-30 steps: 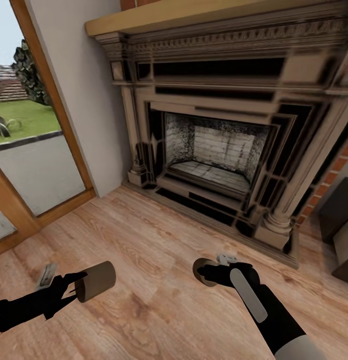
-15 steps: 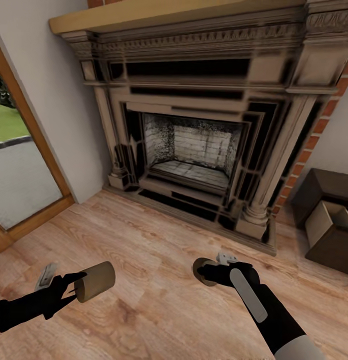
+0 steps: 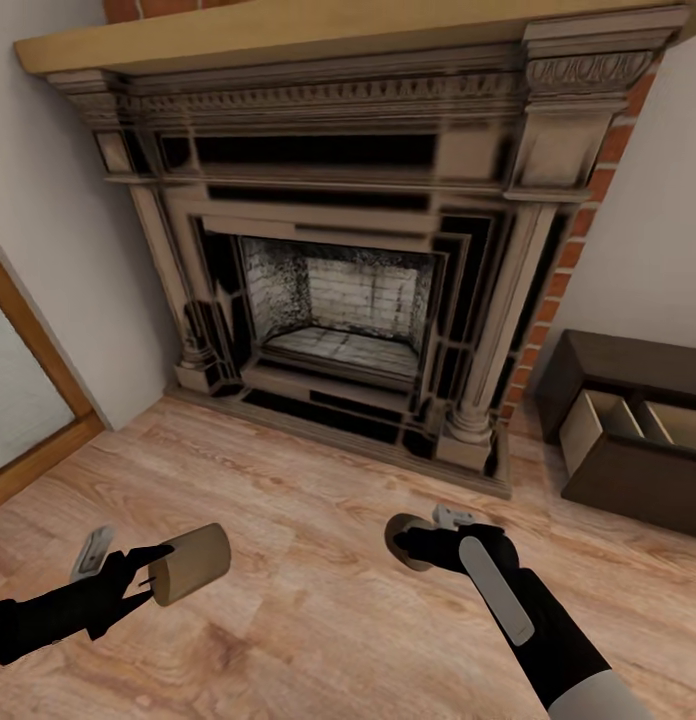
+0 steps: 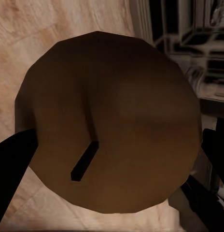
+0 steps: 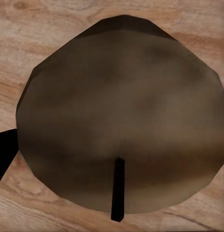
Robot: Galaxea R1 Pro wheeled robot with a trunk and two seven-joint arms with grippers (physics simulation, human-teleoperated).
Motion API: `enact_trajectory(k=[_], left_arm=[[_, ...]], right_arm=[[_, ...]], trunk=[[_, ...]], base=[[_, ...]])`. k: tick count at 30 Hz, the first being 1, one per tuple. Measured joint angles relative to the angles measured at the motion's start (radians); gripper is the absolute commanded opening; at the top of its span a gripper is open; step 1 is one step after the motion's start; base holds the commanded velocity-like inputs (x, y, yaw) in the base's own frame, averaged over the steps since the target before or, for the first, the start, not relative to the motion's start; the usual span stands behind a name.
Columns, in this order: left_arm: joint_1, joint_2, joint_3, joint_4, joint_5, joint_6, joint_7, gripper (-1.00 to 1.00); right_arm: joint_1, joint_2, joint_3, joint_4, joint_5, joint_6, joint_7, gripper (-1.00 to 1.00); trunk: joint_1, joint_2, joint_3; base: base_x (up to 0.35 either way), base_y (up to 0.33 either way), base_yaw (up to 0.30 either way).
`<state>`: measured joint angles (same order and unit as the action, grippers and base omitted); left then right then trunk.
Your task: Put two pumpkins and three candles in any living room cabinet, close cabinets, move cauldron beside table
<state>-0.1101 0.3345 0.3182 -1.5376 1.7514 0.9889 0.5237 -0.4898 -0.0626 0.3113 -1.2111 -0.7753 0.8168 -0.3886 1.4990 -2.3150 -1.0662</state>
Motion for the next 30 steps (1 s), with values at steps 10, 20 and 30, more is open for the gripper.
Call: enact_trajectory(k=[10, 20, 30], left_arm=[[0.000, 0.000, -0.003, 0.000, -0.013, -0.001, 0.006, -1.00], [-0.001, 0.001, -0.004, 0.000, -0.008, -0.002, 0.130, -1.00], [-0.002, 0.000, -0.004, 0.000, -0.006, -0.003, 0.166, -1.00]], right_arm=[[0.000, -0.006, 0.002, -0.003, 0.004, -0.007, -0.006, -1.00], [0.000, -0.004, 0.002, 0.011, -0.001, -0.007, -0.001, -1.00], [0.000, -0.003, 0.003, 0.011, 0.000, -0.007, -0.002, -1.00]], trunk=[[-0.038, 0.070, 0.031], [-0.077, 0.140, 0.063], [-0.115, 0.210, 0.094]], base=[[0.000, 0.000, -0.253], [0.000, 0.000, -0.262], [0.000, 0.000, -0.279]])
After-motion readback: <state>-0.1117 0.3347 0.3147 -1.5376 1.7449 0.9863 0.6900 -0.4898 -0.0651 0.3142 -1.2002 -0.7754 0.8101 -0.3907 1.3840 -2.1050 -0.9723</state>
